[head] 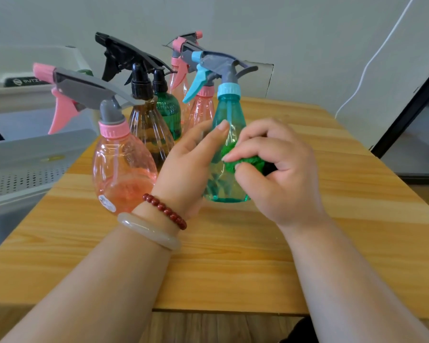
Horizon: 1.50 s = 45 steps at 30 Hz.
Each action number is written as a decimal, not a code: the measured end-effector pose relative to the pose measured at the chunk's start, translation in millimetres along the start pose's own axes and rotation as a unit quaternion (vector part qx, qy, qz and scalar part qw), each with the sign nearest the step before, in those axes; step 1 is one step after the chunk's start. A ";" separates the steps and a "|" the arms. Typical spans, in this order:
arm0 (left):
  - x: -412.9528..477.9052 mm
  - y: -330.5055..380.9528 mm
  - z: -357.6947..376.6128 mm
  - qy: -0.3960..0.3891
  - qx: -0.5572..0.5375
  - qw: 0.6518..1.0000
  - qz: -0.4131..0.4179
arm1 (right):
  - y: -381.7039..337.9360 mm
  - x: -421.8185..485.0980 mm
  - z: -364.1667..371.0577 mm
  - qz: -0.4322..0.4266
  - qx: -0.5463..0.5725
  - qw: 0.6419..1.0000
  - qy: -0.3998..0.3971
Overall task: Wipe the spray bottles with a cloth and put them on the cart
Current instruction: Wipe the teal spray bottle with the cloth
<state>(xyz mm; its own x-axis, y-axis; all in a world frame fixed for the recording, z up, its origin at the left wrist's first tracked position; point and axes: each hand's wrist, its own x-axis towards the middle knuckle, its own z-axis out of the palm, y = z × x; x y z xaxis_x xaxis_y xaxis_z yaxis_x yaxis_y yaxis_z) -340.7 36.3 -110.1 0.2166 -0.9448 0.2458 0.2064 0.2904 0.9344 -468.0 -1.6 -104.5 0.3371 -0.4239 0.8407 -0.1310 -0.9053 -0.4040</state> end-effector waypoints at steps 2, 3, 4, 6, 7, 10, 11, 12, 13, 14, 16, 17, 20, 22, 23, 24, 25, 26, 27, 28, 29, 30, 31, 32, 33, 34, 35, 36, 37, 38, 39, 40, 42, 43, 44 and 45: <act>0.0 -1.4 0.3 -0.007 0.009 1.000 0.000 | 2.9 0.3 -0.1 0.007 -0.026 0.999 0.017; -1.5 -0.1 1.9 -0.006 0.014 1.000 0.002 | 4.1 0.9 0.0 0.036 -0.026 0.998 0.037; -1.5 -1.1 1.8 -0.003 0.020 1.000 0.004 | 5.0 1.8 0.1 0.076 -0.018 0.995 0.062; -3.0 -1.1 4.2 -0.014 0.025 1.000 0.002 | 5.9 2.9 0.6 0.141 0.004 0.985 0.101; -4.4 0.2 5.2 -0.016 0.026 1.000 0.000 | 5.5 2.5 0.3 0.144 0.009 0.984 0.105; -3.9 1.3 3.0 -0.003 0.015 1.000 0.003 | -0.9 -1.8 -2.0 0.051 0.026 0.996 0.064; -3.2 2.4 2.6 0.001 0.011 1.000 0.001 | -3.1 -2.8 -2.7 0.014 0.025 0.998 0.048; -1.9 2.5 2.2 0.001 0.007 1.000 0.002 | -4.5 -3.0 -3.1 -0.008 0.013 0.999 0.041; -1.5 4.7 3.3 -0.001 -0.002 1.000 0.003 | -4.0 -2.9 -3.4 -0.010 -0.001 0.999 0.046; -0.9 5.0 4.0 -0.001 -0.005 1.000 0.005 | -2.2 -2.5 -3.3 0.011 -0.012 0.998 0.061; 0.3 5.9 6.7 0.007 -0.011 1.000 0.003 | -1.8 -0.7 -2.5 0.122 0.016 0.988 0.095; 0.6 5.6 8.0 0.007 -0.020 1.000 0.002 | -3.1 0.7 -1.7 0.196 0.073 0.973 0.098; 3.6 5.6 8.6 0.026 -0.040 0.999 -0.010 | -6.5 3.8 -1.9 0.340 0.265 0.900 0.068; 4.8 5.7 9.1 0.042 -0.027 0.999 -0.010 | -7.6 5.8 -2.3 0.348 0.264 0.897 0.064; 5.4 5.2 9.6 0.051 -0.020 0.998 -0.007 | -8.2 6.6 -1.4 0.348 0.246 0.901 0.077; 5.0 5.3 10.7 0.061 -0.010 0.998 -0.001 | -8.1 7.5 0.1 0.353 0.225 0.903 0.097; 4.6 4.3 11.3 0.067 -0.001 0.998 0.005 | -7.9 8.1 1.6 0.363 0.205 0.901 0.121; 4.1 3.0 11.2 0.071 0.004 0.997 0.007 | -7.1 8.5 3.1 0.377 0.192 0.895 0.143; 3.5 1.8 11.5 0.067 0.006 0.998 0.005 | -5.9 9.0 4.5 0.394 0.190 0.884 0.163; 2.2 1.4 11.4 0.055 0.011 0.998 0.000 | -4.8 9.8 5.2 0.412 0.200 0.870 0.181; 1.9 -0.8 10.4 0.039 0.018 0.999 -0.003 | -3.4 10.6 5.2 0.427 0.217 0.855 0.198; 2.1 -3.2 9.0 0.019 0.033 0.999 -0.002 | -1.9 12.3 4.3 0.440 0.234 0.841 0.211; 1.8 -5.1 8.3 0.000 0.060 0.998 0.007 | -0.9 14.2 2.6 0.450 0.252 0.828 0.220; 0.9 -5.9 9.0 -0.021 0.085 0.996 0.025 | -0.7 15.9 0.6 0.456 0.269 0.819 0.222; 0.7 -7.4 9.7 -0.033 0.098 0.994 0.038 | -0.1 17.0 -0.8 0.454 0.282 0.816 0.220; 0.2 -7.7 10.8 -0.029 0.108 0.993 0.039 | 0.0 17.3 -0.7 0.444 0.285 0.822 0.215; -0.1 -8.3 11.2 -0.020 0.124 0.991 0.039 | 1.0 15.5 0.6 0.423 0.270 0.839 0.210; 0.2 -7.6 11.3 -0.012 0.141 0.989 0.041 | 1.0 12.3 2.1 0.387 0.232 0.870 0.200; 1.6 -7.3 11.1 -0.003 0.148 0.988 0.044 | 0.5 9.0 3.2 0.335 0.180 0.906 0.184; 2.4 -6.3 9.2 0.007 0.148 0.988 0.046 | -0.4 5.6 3.7 0.272 0.132 0.940 0.158; 4.2 -6.6 7.1 0.013 0.147 0.988 0.048 | -0.7 2.6 4.3 0.208 0.094 0.965 0.128; 5.6 -7.3 4.9 0.016 0.149 0.987 0.050 | -0.1 -0.3 4.0 0.146 0.067 0.982 0.094; 7.1 -9.4 2.5 0.025 0.155 0.986 0.053 | 0.1 -4.2 1.5 0.041 0.037 0.998 0.035; 7.3 -10.2 2.1 0.031 0.156 0.986 0.056 | 1.2 -5.3 0.0 0.004 0.029 0.999 0.017; 7.0 -10.3 2.7 0.031 0.155 0.986 0.060 | 2.4 -5.9 -1.5 -0.014 0.020 1.000 0.010; 5.9 -10.0 3.8 0.028 0.154 0.986 0.064 | 3.5 -4.8 -2.6 -0.005 0.021 1.000 0.017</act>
<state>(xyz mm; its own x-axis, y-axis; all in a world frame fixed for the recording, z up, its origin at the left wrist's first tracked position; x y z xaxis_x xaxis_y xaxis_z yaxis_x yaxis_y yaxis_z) -345.1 27.2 -117.0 0.2767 -0.8913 0.3593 -0.1236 0.3378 0.9331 -472.5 -2.8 -109.0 0.3063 -0.4160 0.8562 -0.0877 -0.9080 -0.4098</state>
